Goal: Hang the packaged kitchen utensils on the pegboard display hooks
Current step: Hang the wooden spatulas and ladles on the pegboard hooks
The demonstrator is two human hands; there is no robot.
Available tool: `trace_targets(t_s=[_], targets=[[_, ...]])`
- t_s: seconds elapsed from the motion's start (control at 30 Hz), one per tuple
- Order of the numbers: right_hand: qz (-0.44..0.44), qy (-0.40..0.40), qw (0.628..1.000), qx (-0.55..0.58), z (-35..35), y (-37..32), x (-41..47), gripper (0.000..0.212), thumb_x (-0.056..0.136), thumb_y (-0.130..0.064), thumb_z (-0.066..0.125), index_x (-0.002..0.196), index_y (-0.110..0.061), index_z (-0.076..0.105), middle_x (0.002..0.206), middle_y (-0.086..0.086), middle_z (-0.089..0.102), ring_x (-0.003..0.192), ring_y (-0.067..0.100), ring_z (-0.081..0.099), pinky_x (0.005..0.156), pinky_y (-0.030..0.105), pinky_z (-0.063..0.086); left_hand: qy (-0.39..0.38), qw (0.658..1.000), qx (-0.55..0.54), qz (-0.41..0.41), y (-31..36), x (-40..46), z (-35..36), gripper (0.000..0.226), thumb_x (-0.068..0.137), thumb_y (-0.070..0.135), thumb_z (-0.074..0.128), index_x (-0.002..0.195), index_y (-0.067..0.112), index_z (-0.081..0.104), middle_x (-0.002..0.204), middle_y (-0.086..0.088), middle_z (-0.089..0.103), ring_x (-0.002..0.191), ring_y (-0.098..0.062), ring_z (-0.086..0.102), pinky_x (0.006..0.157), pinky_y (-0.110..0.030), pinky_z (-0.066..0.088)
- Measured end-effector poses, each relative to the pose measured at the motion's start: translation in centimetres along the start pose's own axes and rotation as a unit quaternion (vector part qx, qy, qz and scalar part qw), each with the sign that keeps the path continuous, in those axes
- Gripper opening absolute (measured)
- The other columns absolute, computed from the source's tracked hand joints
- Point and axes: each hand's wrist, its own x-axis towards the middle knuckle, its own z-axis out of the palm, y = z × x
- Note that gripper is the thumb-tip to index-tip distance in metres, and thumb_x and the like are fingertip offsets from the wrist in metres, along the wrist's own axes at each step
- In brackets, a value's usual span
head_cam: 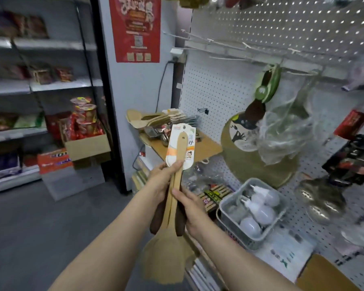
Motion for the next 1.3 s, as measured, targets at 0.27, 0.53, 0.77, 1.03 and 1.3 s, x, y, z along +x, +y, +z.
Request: trace_targets(t_s=[0.27, 0.53, 0.77, 1.03, 1.3], targets=[[0.013, 0.011, 1.000, -0.015, 5.7, -3.5, 16.7, 0.037, 0.078, -0.034, 0.085, 0.111, -0.018, 0.078, 0.109, 0.017, 0.076, 0.107, 0.035, 0.071, 0.105, 0.055, 0.050, 0.021, 0.999, 0.032, -0.009, 7.4, 16.0, -2.0, 0.038, 0.078, 0.030, 0.085, 0.106, 0.012, 0.066, 0.098, -0.009, 0.076, 0.090, -0.025, 0.073, 0.084, -0.037, 0.059], [0.030, 0.064, 0.997, 0.018, 9.7, -5.0, 27.9, 0.033, 0.086, -0.025, 0.079, 0.117, -0.015, 0.075, 0.103, 0.013, 0.078, 0.098, 0.029, 0.075, 0.095, 0.043, 0.057, -0.010, 0.998, 0.042, -0.049, 10.7, 29.3, -4.3, 0.064, 0.070, 0.037, 0.091, 0.120, 0.008, 0.064, 0.105, -0.011, 0.076, 0.090, -0.025, 0.073, 0.082, -0.038, 0.061], [0.013, 0.161, 0.983, 0.086, 14.8, -5.8, 37.6, 0.033, 0.087, -0.025, 0.078, 0.119, -0.016, 0.074, 0.108, 0.013, 0.077, 0.101, 0.030, 0.074, 0.098, 0.045, 0.056, -0.120, 0.985, 0.074, -0.101, 14.1, 41.3, -5.2, 0.051, 0.077, 0.026, 0.087, 0.116, 0.003, 0.063, 0.101, -0.014, 0.074, 0.086, -0.026, 0.069, 0.090, -0.042, 0.058], [-0.002, 0.249, 0.960, 0.130, 19.3, -6.7, 43.8, 0.030, 0.088, -0.025, 0.077, 0.117, -0.017, 0.076, 0.113, 0.017, 0.075, 0.109, 0.035, 0.071, 0.106, 0.055, 0.049, -0.206, 0.961, 0.099, -0.155, 16.9, 48.9, -5.6, 0.064, 0.069, 0.032, 0.092, 0.117, 0.001, 0.065, 0.106, -0.019, 0.075, 0.090, -0.027, 0.071, 0.094, -0.048, 0.057], [-0.003, 0.286, 0.942, 0.177, 18.1, -7.7, 45.0, 0.027, 0.093, -0.017, 0.072, 0.119, -0.011, 0.072, 0.109, 0.025, 0.074, 0.093, 0.037, 0.074, 0.083, 0.047, 0.061, -0.260, 0.940, 0.104, -0.197, 15.2, 51.2, -3.0, 0.058, 0.076, 0.030, 0.086, 0.122, 0.003, 0.063, 0.097, -0.013, 0.077, 0.085, -0.025, 0.074, 0.073, -0.036, 0.059]])
